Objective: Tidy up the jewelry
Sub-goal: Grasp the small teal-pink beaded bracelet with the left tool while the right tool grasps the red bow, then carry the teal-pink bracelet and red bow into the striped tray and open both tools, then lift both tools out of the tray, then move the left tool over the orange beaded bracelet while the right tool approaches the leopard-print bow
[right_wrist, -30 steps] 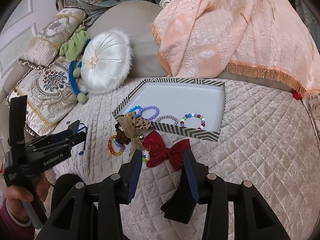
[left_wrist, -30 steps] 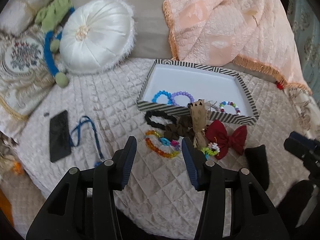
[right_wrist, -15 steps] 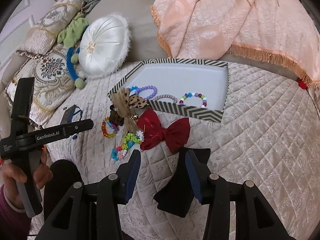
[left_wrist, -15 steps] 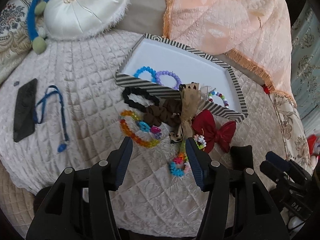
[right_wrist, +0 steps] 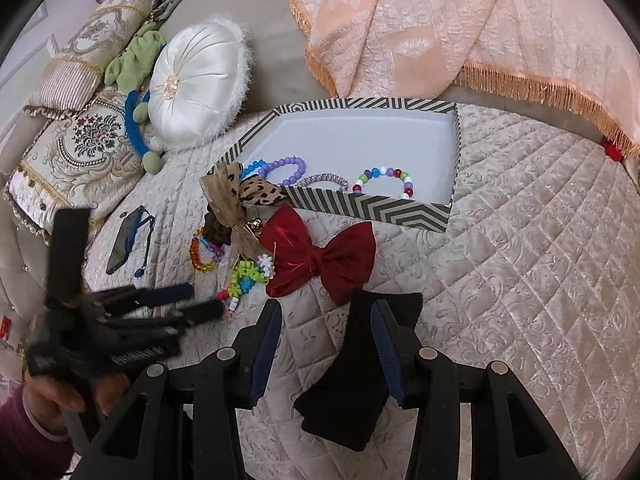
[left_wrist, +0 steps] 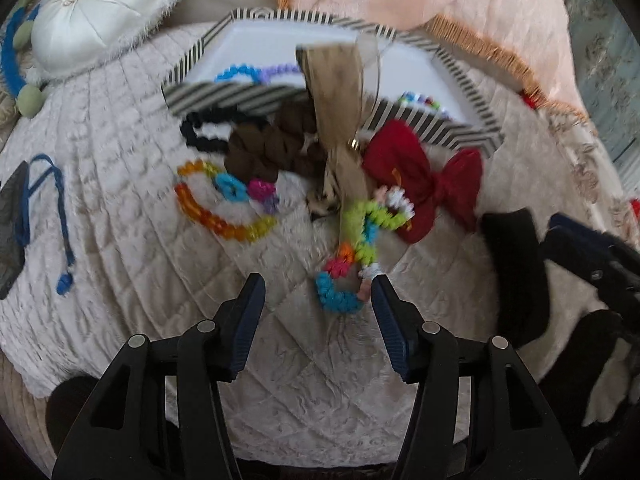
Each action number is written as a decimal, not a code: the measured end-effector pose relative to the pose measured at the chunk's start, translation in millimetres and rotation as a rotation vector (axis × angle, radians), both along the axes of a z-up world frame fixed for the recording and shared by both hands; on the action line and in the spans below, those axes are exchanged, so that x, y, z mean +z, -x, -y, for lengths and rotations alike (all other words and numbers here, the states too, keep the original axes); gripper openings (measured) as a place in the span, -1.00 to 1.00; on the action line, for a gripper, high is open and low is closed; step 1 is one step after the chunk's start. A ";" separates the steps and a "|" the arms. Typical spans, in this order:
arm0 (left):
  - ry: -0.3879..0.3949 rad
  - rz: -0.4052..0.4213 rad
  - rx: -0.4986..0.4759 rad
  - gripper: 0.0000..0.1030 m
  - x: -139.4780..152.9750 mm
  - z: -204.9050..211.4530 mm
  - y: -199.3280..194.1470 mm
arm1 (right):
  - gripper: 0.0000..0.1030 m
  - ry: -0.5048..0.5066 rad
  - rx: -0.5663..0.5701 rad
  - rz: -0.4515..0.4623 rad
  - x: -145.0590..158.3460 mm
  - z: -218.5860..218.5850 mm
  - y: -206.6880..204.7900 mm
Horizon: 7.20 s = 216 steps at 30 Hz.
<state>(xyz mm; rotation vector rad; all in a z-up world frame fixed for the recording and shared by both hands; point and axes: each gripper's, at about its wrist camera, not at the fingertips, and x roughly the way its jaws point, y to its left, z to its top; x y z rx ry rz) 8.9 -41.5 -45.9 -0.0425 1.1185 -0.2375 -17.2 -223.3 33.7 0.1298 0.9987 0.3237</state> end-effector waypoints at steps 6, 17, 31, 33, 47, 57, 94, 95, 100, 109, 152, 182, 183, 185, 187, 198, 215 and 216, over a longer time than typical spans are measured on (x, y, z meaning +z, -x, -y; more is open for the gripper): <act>0.020 0.024 -0.022 -0.67 -1.5 8.7 3.0 | -0.14 0.008 0.020 0.003 -2.6 -4.4 -7.9; 0.103 0.043 0.011 -0.77 30.4 -30.9 23.3 | -0.14 0.102 0.226 0.047 -11.2 -33.5 -47.0; 0.117 0.099 0.069 -0.77 64.1 -61.7 25.2 | -0.73 0.279 0.504 0.030 -54.3 -45.5 -71.4; 0.124 0.105 0.072 -0.77 67.3 -62.7 23.6 | -0.86 0.192 0.459 0.025 -46.8 -36.2 -70.4; 0.157 0.124 0.107 -0.78 84.8 -73.5 26.8 | -0.88 0.035 0.308 0.130 14.2 -16.9 -34.0; 0.116 0.257 0.103 -0.83 137.0 -76.8 11.8 | -0.88 0.015 0.222 0.167 33.6 -5.9 -43.2; 0.081 0.081 0.130 -0.57 60.0 -81.7 -14.9 | -0.88 -0.013 0.157 0.152 36.1 6.1 -53.6; 0.083 0.095 0.129 -0.57 67.7 -82.7 -14.8 | -0.88 -0.012 0.156 0.156 37.5 6.7 -53.9; 0.083 0.175 0.123 -0.57 106.9 -82.9 -29.2 | -0.88 -0.006 0.132 0.171 45.4 12.4 -57.3; 0.012 0.237 0.100 -0.57 135.6 -65.3 -75.5 | -0.88 0.019 0.089 0.156 45.5 21.8 -80.1; -0.067 0.019 0.154 -0.06 30.5 -54.7 -223.1 | -0.38 0.128 0.014 -0.030 -31.8 31.7 -184.0; -0.167 0.280 0.225 -0.06 99.7 -43.6 -19.1 | -0.30 0.018 -0.049 0.165 60.8 -13.0 -26.3; -0.167 0.284 0.226 -0.06 100.4 -43.2 -14.7 | -0.30 0.018 -0.048 0.169 62.3 -14.3 -23.6; -0.172 0.296 0.226 -0.06 102.6 -41.6 -6.0 | -0.29 0.019 -0.044 0.177 65.2 -16.3 -18.0; -0.178 0.312 0.228 -0.06 105.1 -39.8 0.8 | -0.29 0.023 -0.041 0.186 67.8 -18.2 -12.8; -0.152 0.333 0.239 -0.06 110.8 -37.8 24.5 | -0.26 0.041 -0.025 0.216 73.9 -25.9 7.6; -0.177 0.354 0.246 -0.06 104.9 -29.4 31.3 | -0.26 0.050 -0.053 0.233 70.7 -19.6 12.2; -0.177 0.352 0.244 -0.06 104.3 -29.4 30.9 | -0.25 0.048 -0.053 0.231 70.5 -19.6 11.8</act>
